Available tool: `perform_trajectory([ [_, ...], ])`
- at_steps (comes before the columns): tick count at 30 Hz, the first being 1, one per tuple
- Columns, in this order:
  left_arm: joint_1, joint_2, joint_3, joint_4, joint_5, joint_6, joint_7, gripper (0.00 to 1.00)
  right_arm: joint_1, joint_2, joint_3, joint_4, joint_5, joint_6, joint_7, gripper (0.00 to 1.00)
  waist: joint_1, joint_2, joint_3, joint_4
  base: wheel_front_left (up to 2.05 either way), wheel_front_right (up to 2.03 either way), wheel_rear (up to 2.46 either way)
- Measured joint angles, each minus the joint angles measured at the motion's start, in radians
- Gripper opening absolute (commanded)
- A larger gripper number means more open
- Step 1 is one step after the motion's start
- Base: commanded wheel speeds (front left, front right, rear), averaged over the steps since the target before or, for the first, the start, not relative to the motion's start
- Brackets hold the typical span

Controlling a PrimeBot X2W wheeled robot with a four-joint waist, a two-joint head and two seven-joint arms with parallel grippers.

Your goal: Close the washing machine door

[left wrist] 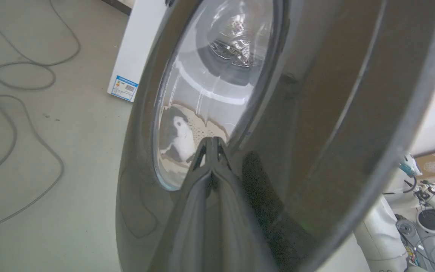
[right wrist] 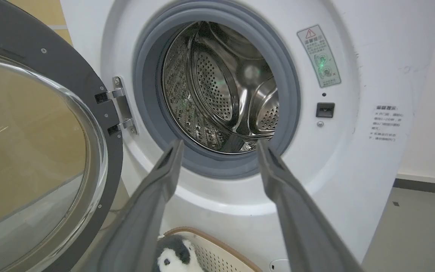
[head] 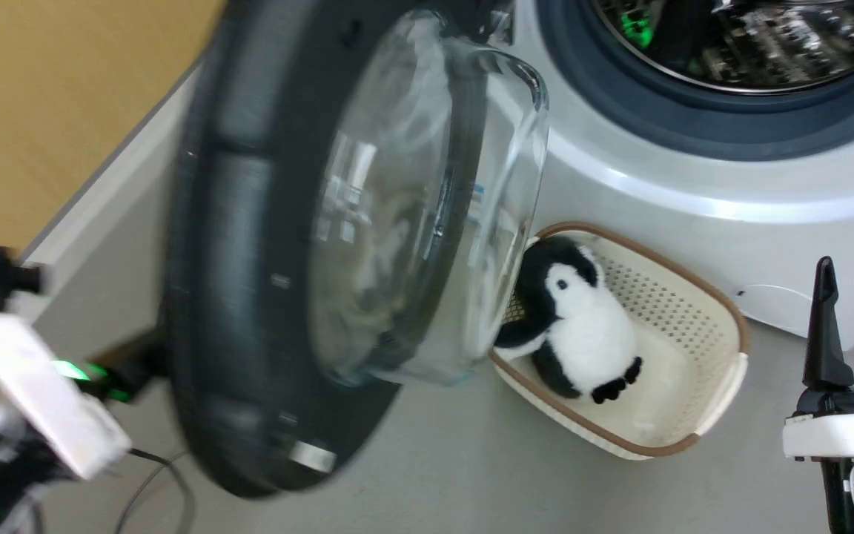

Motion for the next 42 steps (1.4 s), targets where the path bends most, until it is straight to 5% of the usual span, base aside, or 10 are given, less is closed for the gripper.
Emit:
perform_trajectory([
  [14, -0.036, -0.087, -0.365, -0.135, 0.040, 0.000, -0.229, 0.00, 0.013, 0.000, 0.053, 0.000, -0.006, 0.000, 0.000, 1.00, 0.0000, 0.0000, -0.032, -0.184, 0.00, 0.00, 0.00],
  [33, -0.286, -0.169, -0.693, 0.261, 0.039, 0.000, -0.638, 0.00, 0.014, 0.001, 0.140, 0.016, 0.021, 0.000, 0.000, 1.00, 0.0000, 0.0000, -0.032, -0.481, 0.00, 0.00, 0.00],
  [42, -0.345, -0.192, -0.795, 0.428, -0.016, 0.000, -0.791, 0.00, 0.015, 0.001, 0.145, 0.022, 0.023, 0.000, 0.000, 1.00, 0.0000, 0.0000, -0.037, -0.559, 0.00, 0.00, 0.00],
])
